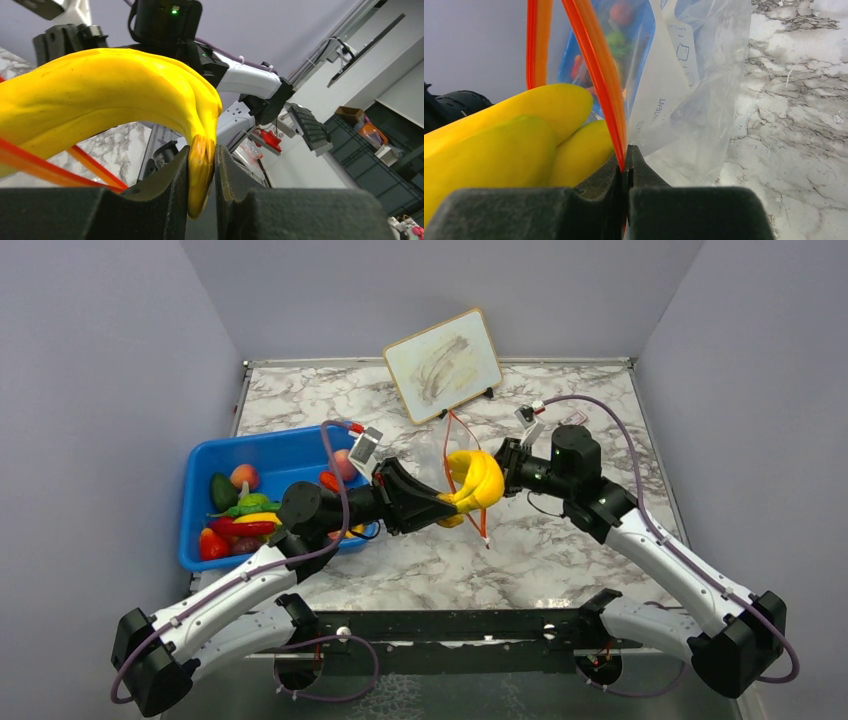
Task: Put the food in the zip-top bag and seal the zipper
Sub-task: Place the fake fruit in the zipper food storage bag.
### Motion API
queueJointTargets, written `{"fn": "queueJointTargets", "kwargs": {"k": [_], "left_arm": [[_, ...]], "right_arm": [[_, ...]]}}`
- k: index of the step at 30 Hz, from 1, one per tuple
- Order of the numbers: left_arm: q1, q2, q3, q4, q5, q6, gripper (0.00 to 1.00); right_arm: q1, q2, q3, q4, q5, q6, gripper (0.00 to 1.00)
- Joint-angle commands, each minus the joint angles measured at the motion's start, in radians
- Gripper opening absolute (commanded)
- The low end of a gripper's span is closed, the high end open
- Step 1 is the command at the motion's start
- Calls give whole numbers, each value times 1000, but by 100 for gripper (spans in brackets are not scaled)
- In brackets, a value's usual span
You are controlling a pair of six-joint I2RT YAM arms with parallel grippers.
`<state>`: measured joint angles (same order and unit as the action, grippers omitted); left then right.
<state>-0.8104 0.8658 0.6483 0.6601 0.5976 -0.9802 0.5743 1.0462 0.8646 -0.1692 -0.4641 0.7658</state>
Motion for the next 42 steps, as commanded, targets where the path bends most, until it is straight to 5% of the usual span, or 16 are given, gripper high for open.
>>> {"fn": "queueJointTargets", "kwargs": {"k": [1, 14, 32, 42], "left_arm": [[15, -29, -18, -31, -64, 53, 0], [24, -84, 8, -319, -335, 124, 0], [22, -80, -18, -268, -611, -475, 0], [22, 3, 43, -575, -731, -588, 0]], "right_arm": [[-2, -39, -1, -18, 32, -30, 1], [-2, -72, 7, -20, 61, -26, 1], [0, -34, -93, 304, 154, 121, 1], [28, 5, -71, 325, 203, 95, 1]]}}
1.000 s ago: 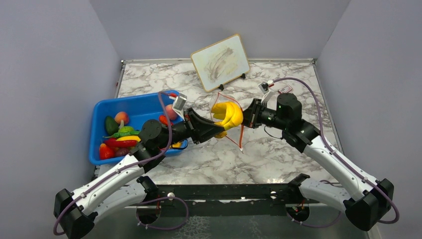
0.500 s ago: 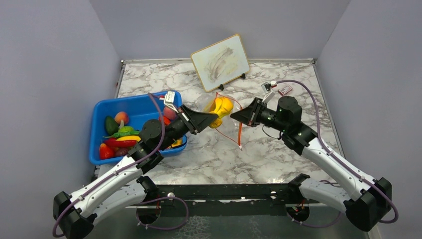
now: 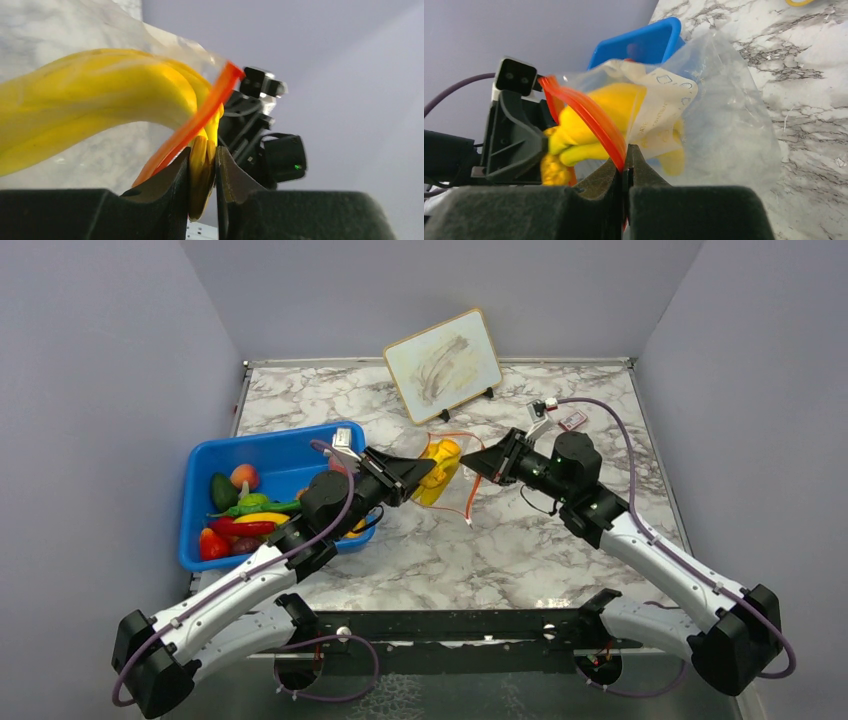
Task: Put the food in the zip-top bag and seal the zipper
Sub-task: Place the fake fruit in the zipper food storage bag.
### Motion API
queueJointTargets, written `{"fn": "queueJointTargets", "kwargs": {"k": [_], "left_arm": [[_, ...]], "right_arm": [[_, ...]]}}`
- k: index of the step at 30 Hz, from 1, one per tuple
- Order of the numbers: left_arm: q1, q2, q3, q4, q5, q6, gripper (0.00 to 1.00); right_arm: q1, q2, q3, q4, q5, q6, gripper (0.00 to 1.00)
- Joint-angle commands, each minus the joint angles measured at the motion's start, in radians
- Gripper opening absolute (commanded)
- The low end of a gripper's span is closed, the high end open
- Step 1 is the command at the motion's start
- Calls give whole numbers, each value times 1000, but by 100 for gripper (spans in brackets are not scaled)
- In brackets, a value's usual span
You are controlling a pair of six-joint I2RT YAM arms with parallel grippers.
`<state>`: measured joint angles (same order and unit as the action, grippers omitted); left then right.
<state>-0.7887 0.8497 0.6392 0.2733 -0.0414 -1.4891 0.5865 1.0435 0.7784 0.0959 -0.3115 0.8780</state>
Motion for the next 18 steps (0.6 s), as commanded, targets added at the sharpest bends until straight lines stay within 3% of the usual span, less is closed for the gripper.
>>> {"fn": "queueJointTargets", "kwargs": {"k": [1, 4, 9, 12, 14, 18], "left_arm": [[0, 22, 57, -207, -103, -82, 0], [0, 24, 67, -247, -137, -99, 0], [0, 44, 110, -264, -130, -50, 48], [-1, 52, 158, -272, -99, 46, 66], [0, 55, 192, -295, -73, 118, 74], [0, 57, 248, -367, -13, 318, 78]], "right_arm": [[17, 11, 15, 61, 51, -21, 1], [20, 22, 13, 65, 38, -25, 1], [24, 43, 20, 47, 25, -18, 1], [24, 45, 39, -4, 41, -27, 1], [24, 44, 54, -50, 69, -35, 1], [24, 36, 65, -82, 107, -32, 1]]}}
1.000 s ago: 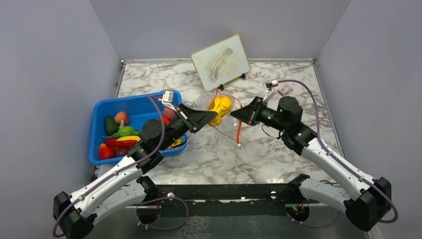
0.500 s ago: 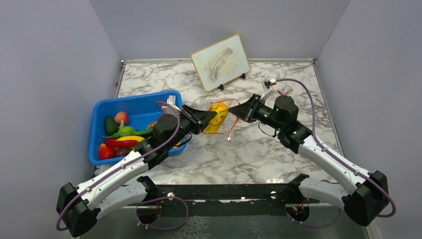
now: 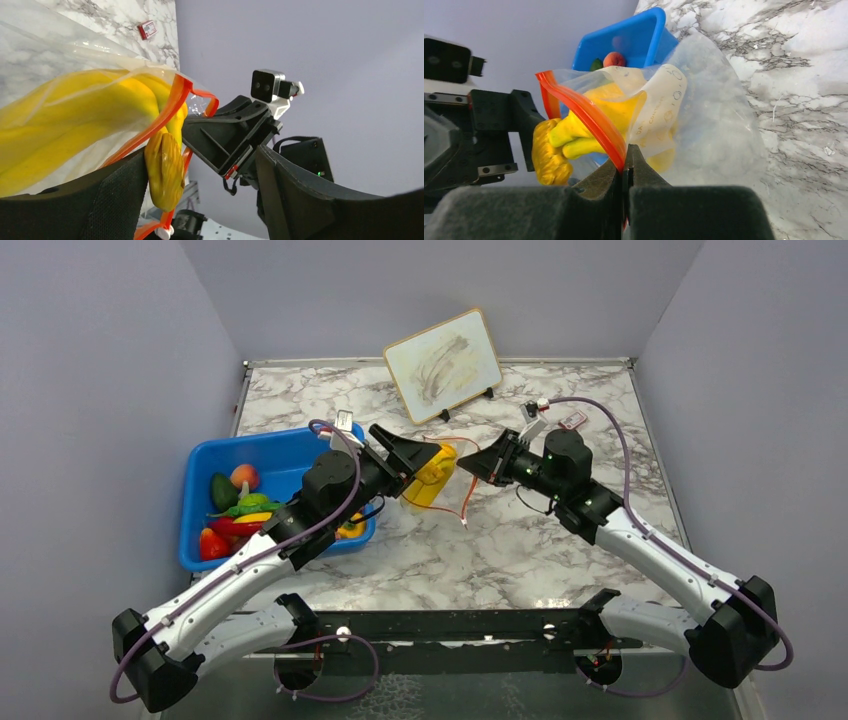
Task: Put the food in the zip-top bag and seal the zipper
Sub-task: Place the fake fruit in the zipper food storage bag.
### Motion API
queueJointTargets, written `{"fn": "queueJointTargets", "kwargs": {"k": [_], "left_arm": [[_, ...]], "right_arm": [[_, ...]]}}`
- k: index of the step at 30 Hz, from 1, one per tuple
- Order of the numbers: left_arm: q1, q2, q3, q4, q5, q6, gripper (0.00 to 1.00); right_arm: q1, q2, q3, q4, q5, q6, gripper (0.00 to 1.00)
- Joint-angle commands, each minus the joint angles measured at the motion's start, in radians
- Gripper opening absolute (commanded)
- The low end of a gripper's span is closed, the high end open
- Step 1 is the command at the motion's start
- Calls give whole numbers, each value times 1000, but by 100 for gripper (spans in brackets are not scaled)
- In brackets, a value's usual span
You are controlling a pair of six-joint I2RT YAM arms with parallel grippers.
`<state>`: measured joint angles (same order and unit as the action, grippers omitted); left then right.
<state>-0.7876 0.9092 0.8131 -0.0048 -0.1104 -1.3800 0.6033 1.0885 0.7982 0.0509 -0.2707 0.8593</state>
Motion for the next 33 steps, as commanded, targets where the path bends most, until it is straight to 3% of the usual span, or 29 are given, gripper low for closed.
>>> {"fn": "queueJointTargets", "kwargs": {"k": [1, 7, 14, 22, 28, 32, 33], "left_arm": [[-2, -3, 88, -112, 71, 259, 78], [0, -20, 151, -315, 81, 493, 78], [-1, -6, 203, -490, 35, 621, 66], [-1, 88, 156, -439, 209, 728, 74], [-1, 154, 104, -369, 182, 753, 74], [-1, 200, 100, -316, 186, 760, 58], [-1, 208, 101, -304, 187, 760, 48]], "right_arm": [[7, -10, 47, -40, 69, -14, 1], [7, -2, 62, -64, 85, -11, 1], [7, -27, 61, -80, 122, 6, 1], [7, -41, 66, -92, 144, 20, 1], [7, -41, 71, -97, 107, 8, 1], [7, -44, 71, -106, 83, -20, 1], [6, -42, 71, -113, 73, -34, 1]]}}
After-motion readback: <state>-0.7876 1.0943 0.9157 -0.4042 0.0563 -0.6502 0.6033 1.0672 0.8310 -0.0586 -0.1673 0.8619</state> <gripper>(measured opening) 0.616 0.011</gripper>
